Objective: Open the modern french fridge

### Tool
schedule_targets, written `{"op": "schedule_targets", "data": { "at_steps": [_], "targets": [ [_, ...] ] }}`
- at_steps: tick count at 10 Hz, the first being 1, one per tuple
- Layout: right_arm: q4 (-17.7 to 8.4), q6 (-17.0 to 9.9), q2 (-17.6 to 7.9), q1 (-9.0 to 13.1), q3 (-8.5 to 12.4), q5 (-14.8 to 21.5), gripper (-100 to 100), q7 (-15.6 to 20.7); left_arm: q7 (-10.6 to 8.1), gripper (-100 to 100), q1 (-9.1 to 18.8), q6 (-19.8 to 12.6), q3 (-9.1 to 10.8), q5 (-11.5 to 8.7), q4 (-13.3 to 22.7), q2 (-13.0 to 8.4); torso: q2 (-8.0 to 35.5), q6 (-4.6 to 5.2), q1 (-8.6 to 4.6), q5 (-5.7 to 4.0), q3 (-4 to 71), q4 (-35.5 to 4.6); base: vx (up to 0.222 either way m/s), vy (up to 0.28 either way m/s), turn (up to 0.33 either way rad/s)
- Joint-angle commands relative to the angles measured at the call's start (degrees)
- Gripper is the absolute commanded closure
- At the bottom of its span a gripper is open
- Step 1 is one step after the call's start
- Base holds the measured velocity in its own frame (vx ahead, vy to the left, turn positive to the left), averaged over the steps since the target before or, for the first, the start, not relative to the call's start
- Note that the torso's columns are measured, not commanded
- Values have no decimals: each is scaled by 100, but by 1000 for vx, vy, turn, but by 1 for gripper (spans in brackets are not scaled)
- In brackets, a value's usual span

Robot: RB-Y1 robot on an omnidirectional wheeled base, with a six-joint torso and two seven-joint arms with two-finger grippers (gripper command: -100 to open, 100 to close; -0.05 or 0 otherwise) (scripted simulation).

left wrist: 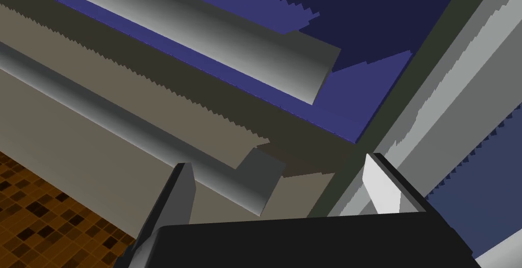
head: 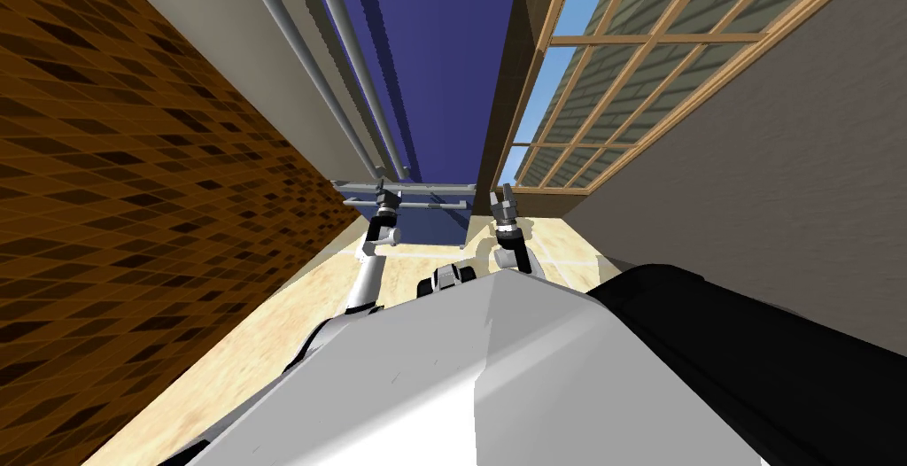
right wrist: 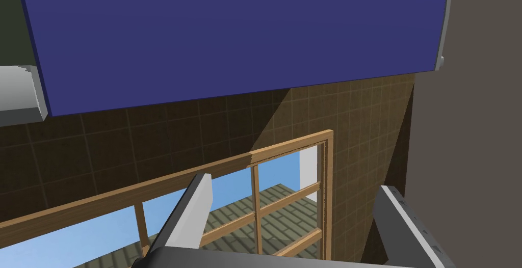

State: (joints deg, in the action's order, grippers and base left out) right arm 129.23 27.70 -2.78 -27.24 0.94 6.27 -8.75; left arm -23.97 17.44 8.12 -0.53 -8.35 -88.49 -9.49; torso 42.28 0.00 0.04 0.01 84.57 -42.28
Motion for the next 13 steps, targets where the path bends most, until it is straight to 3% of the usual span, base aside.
{"op": "schedule_targets", "data": {
  "at_steps": [1,2,3,6,11,13],
  "targets": [
    [0,0,0,0,0,0,0,0,-177,-100,391,-148,24,-42,355,16,0,-1,-3,-1,0,0,2,-36,41],
    [0,0,0,0,0,0,0,0,-327,-100,579,-258,53,-83,568,28,1,0,-3,-1,-1,0,-1,-37,82],
    [0,0,0,0,0,0,0,0,-327,-100,703,-258,53,-83,664,28,1,-1,-4,-1,-1,0,-4,-39,34],
    [0,0,0,0,0,0,0,0,-608,-100,1242,-463,125,-172,1237,47,-1,0,-3,-1,1,1,3,-49,58],
    [0,0,0,0,0,0,0,0,-858,-100,1844,-646,214,-270,1837,58,2,0,-6,-2,-1,-1,-6,-43,51],
    [0,0,0,0,0,0,0,0,-1073,-100,2253,-803,318,-372,2275,59,-1,-1,-3,-1,1,0,-2,-54,86]
  ]
}}
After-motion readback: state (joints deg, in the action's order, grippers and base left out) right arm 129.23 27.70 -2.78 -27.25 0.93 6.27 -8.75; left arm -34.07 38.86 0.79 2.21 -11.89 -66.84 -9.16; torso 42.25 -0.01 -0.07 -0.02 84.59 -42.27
